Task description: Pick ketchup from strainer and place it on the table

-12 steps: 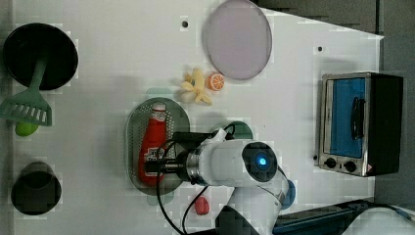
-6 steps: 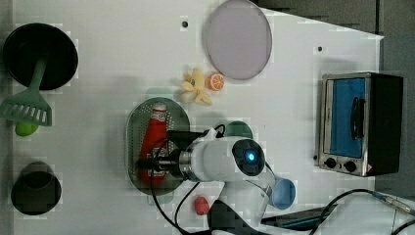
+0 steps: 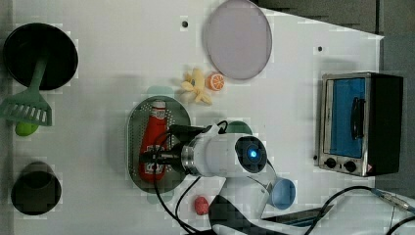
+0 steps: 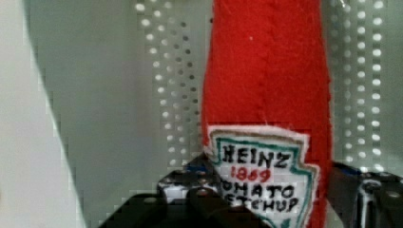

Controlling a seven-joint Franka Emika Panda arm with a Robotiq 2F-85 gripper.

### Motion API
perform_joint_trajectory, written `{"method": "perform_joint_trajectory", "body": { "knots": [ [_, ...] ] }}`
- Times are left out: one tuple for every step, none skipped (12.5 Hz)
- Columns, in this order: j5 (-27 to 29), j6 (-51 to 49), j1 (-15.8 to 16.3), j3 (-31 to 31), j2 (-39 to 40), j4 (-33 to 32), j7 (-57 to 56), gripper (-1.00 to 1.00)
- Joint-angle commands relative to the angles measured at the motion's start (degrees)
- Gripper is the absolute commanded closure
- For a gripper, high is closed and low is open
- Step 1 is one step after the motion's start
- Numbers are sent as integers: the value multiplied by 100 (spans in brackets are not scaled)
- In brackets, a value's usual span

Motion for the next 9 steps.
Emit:
{"method": "perform_joint_trajectory", "body": {
  "knots": [
    [18,-116,79,171,-437,33,261,-21],
    [34,-295,41,244,-654,34,260,-21],
    [94,-540,-14,325,-917,61,261,-21],
    [208,-870,-71,408,-1196,120,261,-21],
    [391,-1231,-129,474,-1473,209,260,-21],
    [630,-1567,-180,496,-1731,344,256,-21],
    [846,-1837,-241,492,-1958,505,196,-21],
    [1006,-2075,-324,480,-2143,680,93,-21],
    [1106,-2291,-411,436,-2273,880,-9,-21]
  ]
}}
